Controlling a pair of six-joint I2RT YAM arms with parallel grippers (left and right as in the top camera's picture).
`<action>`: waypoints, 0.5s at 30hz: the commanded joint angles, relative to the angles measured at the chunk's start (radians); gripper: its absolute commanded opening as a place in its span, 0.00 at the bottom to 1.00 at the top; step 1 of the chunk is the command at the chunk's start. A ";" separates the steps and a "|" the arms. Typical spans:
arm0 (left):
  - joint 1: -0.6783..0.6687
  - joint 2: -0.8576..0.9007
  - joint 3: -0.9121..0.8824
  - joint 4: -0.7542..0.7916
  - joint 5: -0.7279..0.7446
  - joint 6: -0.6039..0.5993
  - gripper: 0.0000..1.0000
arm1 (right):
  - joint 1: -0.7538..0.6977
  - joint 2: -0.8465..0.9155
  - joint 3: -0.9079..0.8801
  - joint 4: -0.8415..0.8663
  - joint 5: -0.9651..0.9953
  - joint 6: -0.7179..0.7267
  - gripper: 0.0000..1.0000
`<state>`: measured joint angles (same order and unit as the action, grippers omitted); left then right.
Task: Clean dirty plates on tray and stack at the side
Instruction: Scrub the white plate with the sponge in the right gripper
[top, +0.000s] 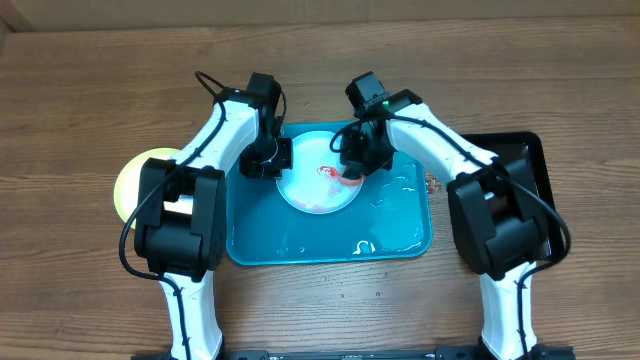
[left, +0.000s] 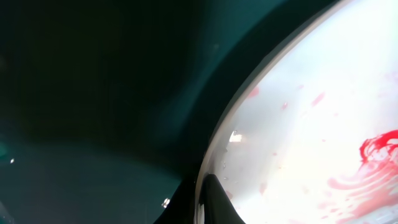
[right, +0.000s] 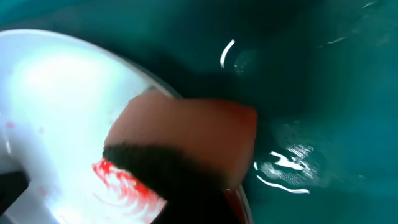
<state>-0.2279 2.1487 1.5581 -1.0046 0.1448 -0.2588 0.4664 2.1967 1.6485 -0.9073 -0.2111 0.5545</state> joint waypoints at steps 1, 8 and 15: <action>-0.015 0.065 -0.050 0.014 0.005 -0.010 0.04 | 0.028 0.086 -0.009 0.010 -0.053 0.053 0.04; -0.015 0.065 -0.050 0.016 0.005 -0.010 0.04 | 0.083 0.115 -0.009 0.101 -0.210 0.053 0.04; -0.014 0.065 -0.050 0.023 0.004 -0.010 0.04 | 0.150 0.115 -0.008 0.101 -0.218 0.047 0.04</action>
<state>-0.2279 2.1483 1.5574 -1.0019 0.1455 -0.2588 0.5556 2.2475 1.6608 -0.7856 -0.3771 0.6022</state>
